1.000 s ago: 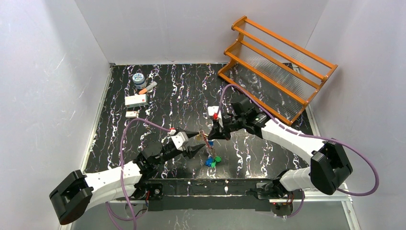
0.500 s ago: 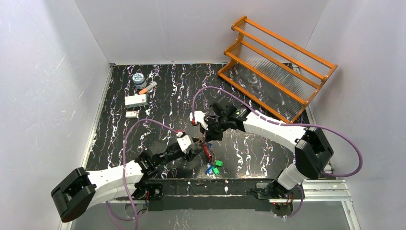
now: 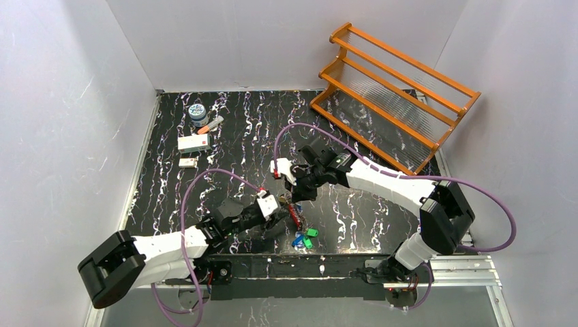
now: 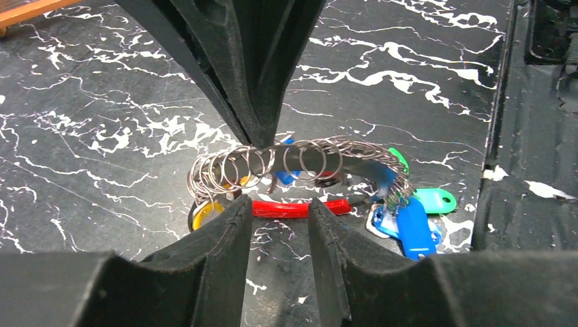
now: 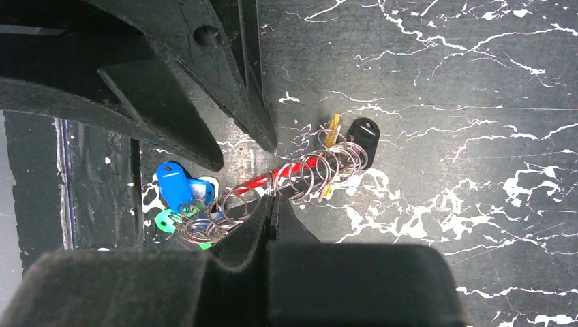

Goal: Put the keys on the keyring

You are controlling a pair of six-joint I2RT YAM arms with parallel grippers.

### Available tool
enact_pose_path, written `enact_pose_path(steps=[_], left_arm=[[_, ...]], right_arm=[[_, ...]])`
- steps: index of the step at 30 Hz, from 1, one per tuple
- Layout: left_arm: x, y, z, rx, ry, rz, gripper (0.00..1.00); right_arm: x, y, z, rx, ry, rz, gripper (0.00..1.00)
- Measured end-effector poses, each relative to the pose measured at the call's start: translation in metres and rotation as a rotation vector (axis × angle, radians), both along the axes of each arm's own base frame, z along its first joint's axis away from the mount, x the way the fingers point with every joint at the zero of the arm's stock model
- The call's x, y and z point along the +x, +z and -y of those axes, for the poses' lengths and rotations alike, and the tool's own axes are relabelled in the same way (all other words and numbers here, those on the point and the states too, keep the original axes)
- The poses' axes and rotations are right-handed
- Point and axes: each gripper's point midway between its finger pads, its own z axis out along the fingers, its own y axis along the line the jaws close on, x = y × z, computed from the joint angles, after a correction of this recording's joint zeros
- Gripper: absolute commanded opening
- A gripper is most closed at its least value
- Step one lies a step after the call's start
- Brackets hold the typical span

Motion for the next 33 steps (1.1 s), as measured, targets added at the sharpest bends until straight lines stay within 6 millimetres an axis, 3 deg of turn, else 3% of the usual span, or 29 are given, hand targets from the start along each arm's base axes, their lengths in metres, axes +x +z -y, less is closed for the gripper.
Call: enact_pose_path(steps=[15,21,29,31,33], left_arm=[[0.017,0.008,0.014,-0.001,0.022,0.021,0.18],[0.019,0.008,0.017,-0.002,0.023,0.013,0.0],[0.022,0.01,0.015,-0.005,0.045,0.025,0.0],[0.022,0.012,0.012,-0.01,0.054,0.033,0.0],[0.022,0.014,0.011,-0.018,0.059,0.039,0.0]], right_arm=[[-0.005,0.001,-0.003,0.011,0.02,-0.009,0.01],[-0.005,0.001,-0.002,0.009,0.022,-0.003,0.01],[-0.006,0.002,-0.001,0.027,0.026,0.004,0.02],[-0.007,0.003,-0.002,0.043,0.027,0.013,0.05],[-0.007,0.005,-0.002,0.067,0.025,0.028,0.2]])
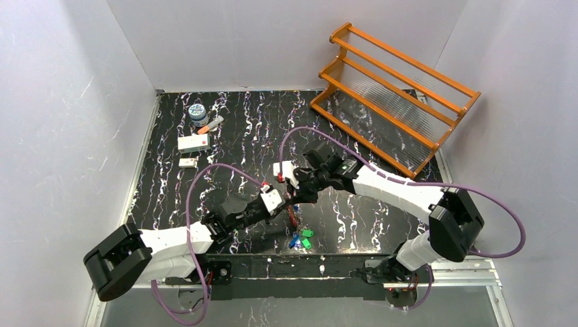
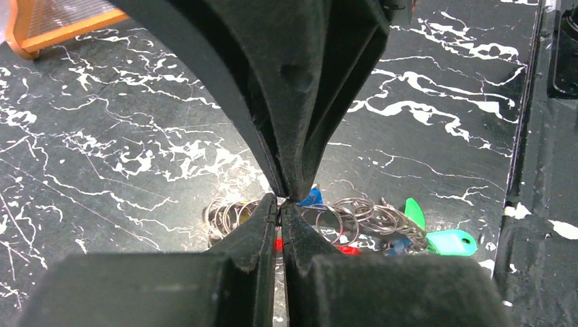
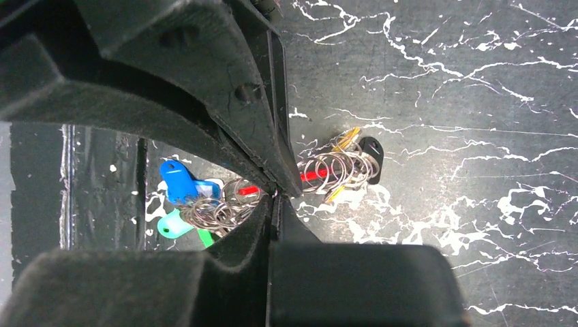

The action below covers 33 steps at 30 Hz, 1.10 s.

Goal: Put the keys on the keyring

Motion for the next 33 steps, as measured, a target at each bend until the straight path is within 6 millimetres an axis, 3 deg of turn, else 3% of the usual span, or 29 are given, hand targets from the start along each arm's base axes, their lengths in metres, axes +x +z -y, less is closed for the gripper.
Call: enact_pose_path(steps=[2,8,18,23,28,33], left_arm=[[-0.001,0.003,-0.001,-0.011,0.004,0.006,0.0],[0.001,0.009,-0.009,-0.031,0.042,0.019,0.0],[-0.003,0.036,-0.008,-0.127,0.03,0.056,0.0],[-0.011,0.047,-0.003,-0.168,-0.026,0.077,0.0],[-0.018,0.053,0.002,-0.188,-0.073,0.084,0.0],[-0.022,0.054,0.004,-0.194,-0.097,0.083,0.0]], right_arm=[[-0.001,0.004,0.0,0.032,-0.005,0.002,0.32],[0.008,0.024,0.011,0.175,-0.045,-0.029,0.43],[-0.002,0.043,0.024,0.376,-0.009,-0.037,0.5],[-0.011,0.061,0.024,0.473,0.058,0.01,0.5],[-0.015,0.077,0.021,0.539,0.107,0.058,0.5],[-0.016,0.081,0.018,0.564,0.136,0.064,0.47]])
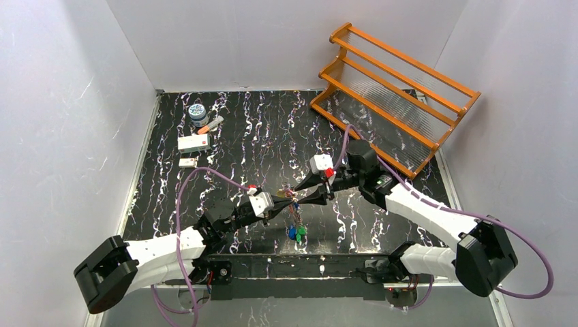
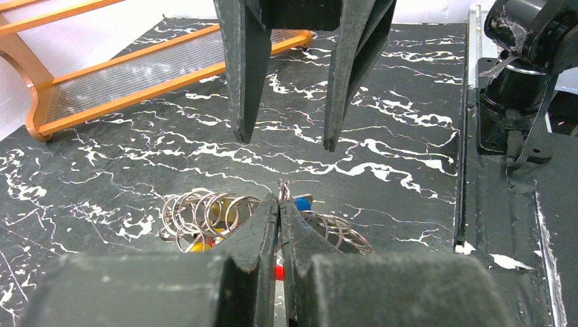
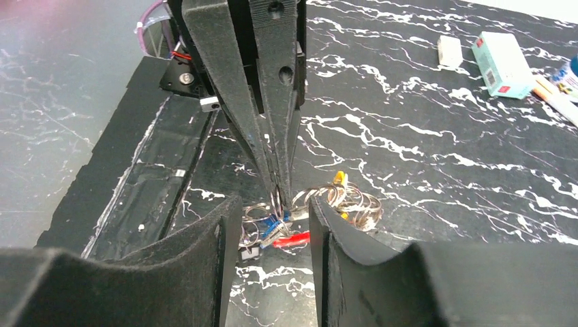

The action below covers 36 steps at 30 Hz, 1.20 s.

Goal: Put the keys on the keyring

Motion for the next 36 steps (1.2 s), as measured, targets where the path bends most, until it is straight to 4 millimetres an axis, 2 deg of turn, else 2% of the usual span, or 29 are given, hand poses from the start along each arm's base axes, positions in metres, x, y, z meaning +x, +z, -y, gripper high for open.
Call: enact_pose_path(steps=[7,17,26,32,36], left_arm=[[-0.001,0.0,0.001,-0.002,-0.007,-0.004,0.0],[-0.001,0.0,0.001,-0.003,-0.008,-0.007,0.0],[-0.002,0.0,0.001,-0.005,-0.008,-0.011,0.0],[-0.002,-0.001,0.001,-0.004,-0.007,-0.015,0.0],[0.0,-0.002,-0.001,0.002,0.006,-0.016,0.11]], right_arm=[[-0.004,-0.01,-0.006,0.002,0.063,-0.042,0.45],[-0.003,-0.028,-0.007,-0.027,0.07,-0.082,0.32],[0.0,-0.031,-0.01,-0.026,0.071,-0.08,0.02],[-0.001,-0.033,-0.009,-0.03,0.073,-0.078,0.01],[0.001,-0.035,-0.008,-0.052,0.062,-0.074,0.01]])
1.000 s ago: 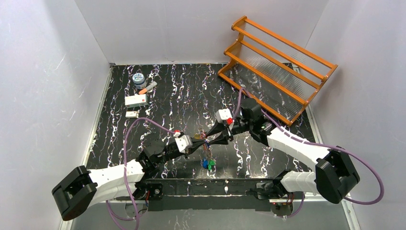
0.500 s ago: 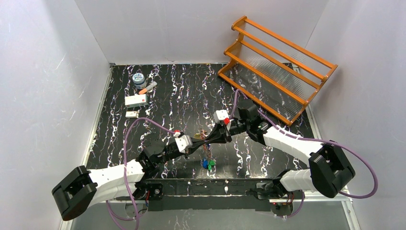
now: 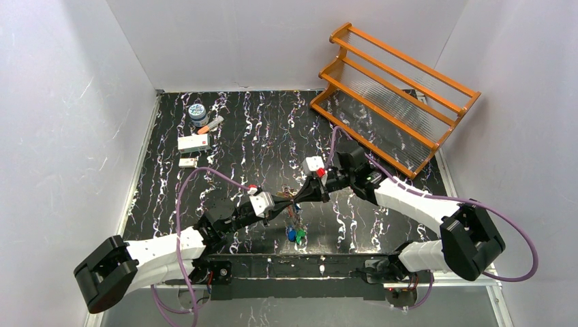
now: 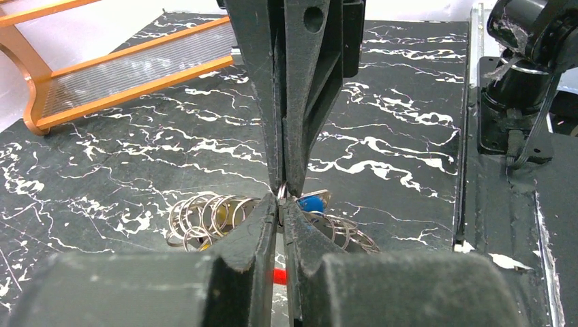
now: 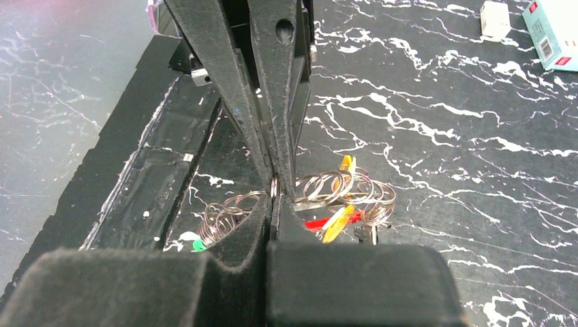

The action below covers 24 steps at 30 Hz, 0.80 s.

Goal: Put the keys on the keyring

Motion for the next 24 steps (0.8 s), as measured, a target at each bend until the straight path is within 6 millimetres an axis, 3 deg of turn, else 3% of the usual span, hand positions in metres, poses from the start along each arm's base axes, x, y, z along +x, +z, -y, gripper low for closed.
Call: enact_pose_path(steps=[7,18,24], left_arm=[[0.005,0.002,-0.003,0.017,0.026,0.048,0.4],[0.011,-0.008,-0.008,0.132,0.042,0.071,0.44],[0.011,-0.022,-0.011,0.22,0.038,0.062,0.44]], right_arm=[[0.009,-0.018,0.009,-0.12,-0.079,-0.016,0.01],[0.026,-0.016,0.013,-0.275,-0.156,0.031,0.01],[0.028,-0.032,0.009,-0.415,-0.171,0.028,0.01]])
